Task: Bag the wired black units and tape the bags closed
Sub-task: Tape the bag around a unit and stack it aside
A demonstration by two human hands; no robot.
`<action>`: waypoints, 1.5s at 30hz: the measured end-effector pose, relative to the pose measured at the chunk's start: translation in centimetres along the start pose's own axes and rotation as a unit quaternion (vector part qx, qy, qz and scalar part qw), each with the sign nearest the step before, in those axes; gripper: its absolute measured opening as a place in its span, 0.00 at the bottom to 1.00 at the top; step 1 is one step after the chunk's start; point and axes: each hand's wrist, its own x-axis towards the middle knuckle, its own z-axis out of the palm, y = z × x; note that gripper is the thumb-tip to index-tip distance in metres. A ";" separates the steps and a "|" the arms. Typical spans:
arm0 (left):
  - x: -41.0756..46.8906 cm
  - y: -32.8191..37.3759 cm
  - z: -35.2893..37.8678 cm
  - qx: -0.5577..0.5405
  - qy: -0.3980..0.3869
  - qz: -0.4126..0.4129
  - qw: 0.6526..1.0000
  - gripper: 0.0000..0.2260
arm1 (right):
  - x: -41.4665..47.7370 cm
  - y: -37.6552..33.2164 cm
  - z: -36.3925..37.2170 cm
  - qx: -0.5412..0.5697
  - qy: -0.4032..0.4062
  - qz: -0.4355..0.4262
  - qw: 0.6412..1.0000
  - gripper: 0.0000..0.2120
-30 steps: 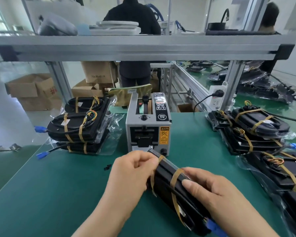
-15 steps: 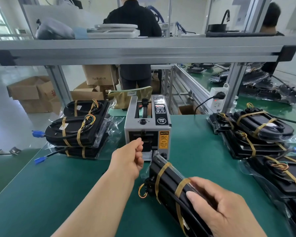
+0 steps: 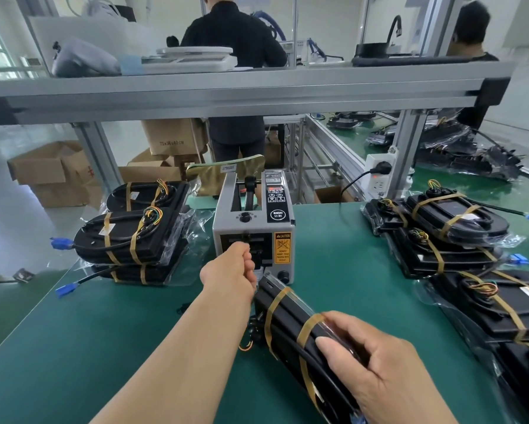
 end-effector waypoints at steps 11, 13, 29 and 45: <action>-6.9 0.8 -5.8 0.183 -0.209 0.215 0.936 0.12 | -0.1 0.2 0.2 -0.006 0.005 -0.003 1.000 0.09; -7.7 0.5 -6.5 0.252 -0.216 0.236 0.913 0.13 | -0.2 0.1 0.3 -0.013 0.003 -0.009 1.000 0.11; -6.6 0.1 -6.4 0.326 -0.191 0.230 0.897 0.10 | -0.6 -0.5 0.4 -0.056 0.003 -0.017 0.998 0.11; -6.9 0.2 -6.2 0.334 -0.180 0.242 0.893 0.14 | -0.6 -0.6 0.3 -0.056 -0.004 -0.018 0.998 0.09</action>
